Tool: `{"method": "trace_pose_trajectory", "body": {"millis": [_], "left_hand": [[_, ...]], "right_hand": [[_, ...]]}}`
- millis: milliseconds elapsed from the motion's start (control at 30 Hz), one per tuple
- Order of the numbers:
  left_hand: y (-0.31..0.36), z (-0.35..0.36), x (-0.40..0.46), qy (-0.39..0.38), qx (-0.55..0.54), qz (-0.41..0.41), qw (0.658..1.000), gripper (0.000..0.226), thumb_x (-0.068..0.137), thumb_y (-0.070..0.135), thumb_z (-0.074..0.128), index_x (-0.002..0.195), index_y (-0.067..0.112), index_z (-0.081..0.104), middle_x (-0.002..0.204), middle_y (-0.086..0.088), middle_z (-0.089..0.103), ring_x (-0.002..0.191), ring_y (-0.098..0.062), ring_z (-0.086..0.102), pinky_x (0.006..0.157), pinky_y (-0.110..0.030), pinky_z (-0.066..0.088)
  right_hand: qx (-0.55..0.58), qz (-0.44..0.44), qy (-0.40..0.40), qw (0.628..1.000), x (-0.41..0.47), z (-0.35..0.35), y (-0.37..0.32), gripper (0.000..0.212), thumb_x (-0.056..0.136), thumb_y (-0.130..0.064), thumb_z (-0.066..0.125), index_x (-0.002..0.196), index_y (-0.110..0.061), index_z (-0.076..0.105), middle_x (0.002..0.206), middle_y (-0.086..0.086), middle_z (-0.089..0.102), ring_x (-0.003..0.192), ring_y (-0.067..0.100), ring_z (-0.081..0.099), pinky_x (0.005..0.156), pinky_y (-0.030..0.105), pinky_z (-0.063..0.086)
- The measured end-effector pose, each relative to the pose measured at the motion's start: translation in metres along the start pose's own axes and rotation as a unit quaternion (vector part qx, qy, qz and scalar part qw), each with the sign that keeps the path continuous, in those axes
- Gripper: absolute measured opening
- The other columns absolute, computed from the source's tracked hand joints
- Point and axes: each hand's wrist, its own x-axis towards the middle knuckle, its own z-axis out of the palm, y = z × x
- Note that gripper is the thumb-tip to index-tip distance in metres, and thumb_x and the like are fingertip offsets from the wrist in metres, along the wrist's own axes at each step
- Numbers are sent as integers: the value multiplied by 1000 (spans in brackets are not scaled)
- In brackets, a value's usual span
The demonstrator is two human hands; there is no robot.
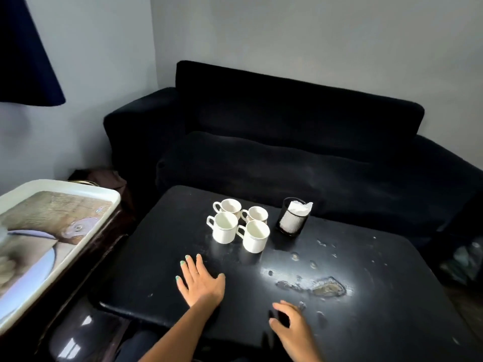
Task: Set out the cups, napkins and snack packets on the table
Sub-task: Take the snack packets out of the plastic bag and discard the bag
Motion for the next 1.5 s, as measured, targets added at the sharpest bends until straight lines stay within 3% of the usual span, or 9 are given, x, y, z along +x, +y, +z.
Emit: {"method": "trace_pose_trajectory", "body": {"millis": [67, 233, 433, 600, 767, 933, 1033, 1233, 1500], "left_hand": [[-9, -25, 2, -67, -55, 14, 996, 63, 94, 38, 46, 149, 24, 20, 161, -2, -1, 148, -18, -4, 119, -40, 0], [-33, -104, -4, -123, -189, 25, 974, 43, 93, 31, 53, 134, 18, 46, 142, -7, 42, 128, -22, 43, 108, -34, 35], [-77, -209, -18, -17, -250, 86, 964, 39, 91, 31, 56, 128, 19, 52, 133, -5, 50, 124, -18, 47, 105, -32, 37], [-145, -285, -33, 151, -307, 26, 939, 32, 89, 27, 54, 117, 13, 60, 121, -8, 63, 113, -26, 56, 101, -40, 42], [-211, -321, -43, 314, -435, -113, 836, 35, 87, 28, 55, 118, 11, 57, 119, -16, 62, 110, -32, 56, 95, -38, 44], [-227, -349, -35, 361, -570, -214, 707, 38, 85, 27, 53, 123, 19, 52, 136, -12, 43, 123, -32, 44, 105, -46, 38], [-232, -355, -33, 383, -564, -252, 687, 49, 85, 24, 55, 132, 20, 41, 148, -10, 27, 134, -30, 29, 109, -41, 20], [-242, -359, -27, 381, -589, -279, 655, 61, 85, 20, 54, 140, 17, 31, 151, -8, 24, 136, -29, 25, 108, -38, 18], [-239, -358, -24, 344, -688, -268, 580, 63, 89, 15, 50, 146, 19, 26, 146, -12, 39, 133, -30, 37, 104, -36, 32]], "right_hand": [[-10, 6, -14, 1000, -7, -8, -1, 37, 82, -6, 67, 118, -9, 62, 133, 7, 52, 126, 17, 48, 88, -1, 29], [-62, -12, -44, 997, -10, -8, -25, 36, 84, -10, 65, 119, -9, 61, 129, 9, 57, 122, 20, 51, 100, 22, 34], [-81, -98, -89, 988, -14, 44, -100, 23, 85, -12, 64, 107, -18, 63, 121, 5, 59, 114, 18, 53, 98, 28, 38], [-90, -194, -149, 965, -39, 107, -175, 19, 86, -15, 63, 99, -29, 60, 109, -7, 56, 102, 8, 50, 86, 19, 34], [-117, -280, -209, 930, -63, 164, -237, 22, 87, -21, 61, 107, -28, 62, 106, -14, 54, 102, 0, 51, 84, 13, 33], [-144, -353, -236, 894, -77, 215, -289, 27, 86, -16, 60, 113, -20, 62, 107, -8, 53, 104, 4, 51, 76, 0, 31], [-133, -383, -243, 881, -83, 243, -322, 29, 86, -13, 58, 114, -19, 61, 110, -7, 51, 106, 6, 49, 76, 0, 30], [-120, -438, -215, 864, -98, 302, -387, 39, 85, -14, 57, 123, -19, 53, 130, 0, 47, 119, 17, 47, 97, 27, 38], [-342, -535, -169, 754, -96, 369, -423, 65, 96, -21, 39, 149, -32, 3, 160, -3, -2, 146, 24, 3, 114, 48, 9]]}}
